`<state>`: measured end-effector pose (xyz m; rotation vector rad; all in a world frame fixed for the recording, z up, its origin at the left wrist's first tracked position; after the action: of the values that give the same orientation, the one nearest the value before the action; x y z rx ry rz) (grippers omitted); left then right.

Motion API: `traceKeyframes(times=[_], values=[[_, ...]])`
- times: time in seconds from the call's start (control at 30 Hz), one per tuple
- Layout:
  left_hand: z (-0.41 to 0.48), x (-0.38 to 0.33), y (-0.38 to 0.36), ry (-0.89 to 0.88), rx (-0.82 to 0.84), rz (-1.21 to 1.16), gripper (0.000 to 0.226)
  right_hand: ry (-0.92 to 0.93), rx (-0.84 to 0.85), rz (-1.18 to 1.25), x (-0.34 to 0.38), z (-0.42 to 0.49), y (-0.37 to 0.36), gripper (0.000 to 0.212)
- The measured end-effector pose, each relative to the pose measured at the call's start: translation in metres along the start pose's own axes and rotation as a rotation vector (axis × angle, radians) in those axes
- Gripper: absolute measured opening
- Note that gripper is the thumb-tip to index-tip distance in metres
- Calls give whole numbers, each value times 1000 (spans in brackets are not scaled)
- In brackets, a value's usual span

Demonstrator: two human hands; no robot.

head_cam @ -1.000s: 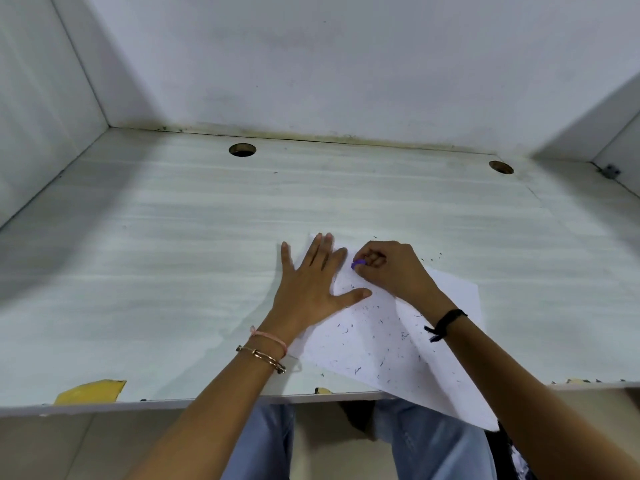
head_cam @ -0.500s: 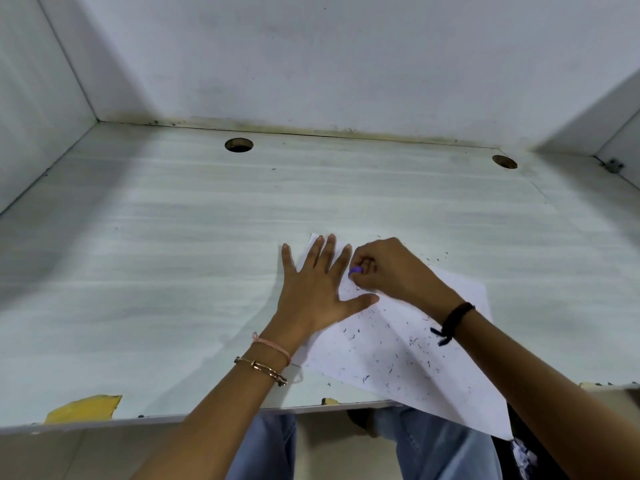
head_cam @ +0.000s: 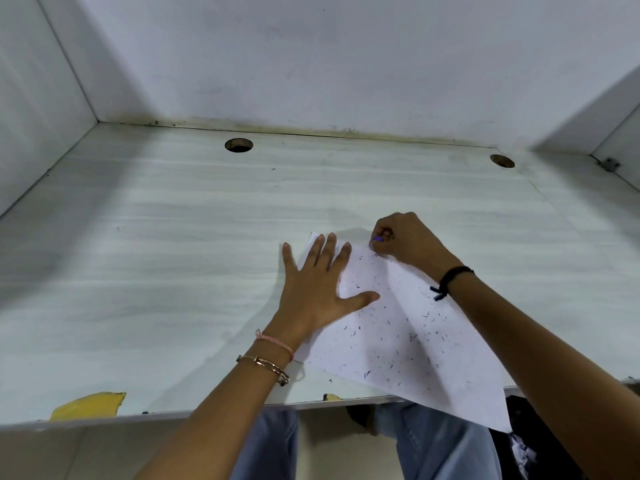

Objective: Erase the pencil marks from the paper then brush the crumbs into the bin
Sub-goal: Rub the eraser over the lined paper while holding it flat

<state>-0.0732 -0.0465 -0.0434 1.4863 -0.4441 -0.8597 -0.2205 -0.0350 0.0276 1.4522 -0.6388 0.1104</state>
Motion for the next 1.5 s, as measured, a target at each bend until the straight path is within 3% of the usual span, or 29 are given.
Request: traceKeyframes(times=[0.2, 0.37, 0.57, 0.77, 0.93, 1.0, 1.1, 1.23, 1.37, 1.5], values=[[0, -1, 1, -5, -13, 24, 100, 134, 162, 36, 33, -27, -36, 5], [-1, 0, 1, 6, 6, -6, 101, -16, -8, 37, -11, -2, 0, 5], [0, -1, 1, -10, -17, 12, 100, 142, 164, 64, 39, -29, -41, 5], [0, 0, 2, 11, 7, -8, 106, -41, -44, 47, -14, 3, -2, 13], [1, 0, -1, 9, 5, 0, 109, 153, 107, 107, 27, -28, -38, 2], [1, 1, -1, 14, 8, -5, 109, 189, 58, 75, 22, -22, -36, 4], [0, 1, 0, 24, 13, -4, 110, 53, -50, 129, -7, 1, -18, 8], [-1, 0, 1, 22, 10, -14, 110, -45, -59, 257, -27, 1, -20, 6], [-1, 0, 1, 18, 22, -18, 104, 6, -249, 521, -41, -23, -12, 8], [-1, -2, 2, 4, 11, -19, 96, 67, -303, 522, -39, -26, -13, 5]])
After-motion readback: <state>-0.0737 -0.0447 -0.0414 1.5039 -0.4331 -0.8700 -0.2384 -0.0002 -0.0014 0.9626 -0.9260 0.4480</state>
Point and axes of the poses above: each hand's wrist, its own z-axis towards the middle knuckle, its own y-axis out of the back of the hand, x = y × z, the point moved 9 cm from there along z, towards the middle knuckle, and after that the axes turned 1 degree about z, right-handed, at the moved point
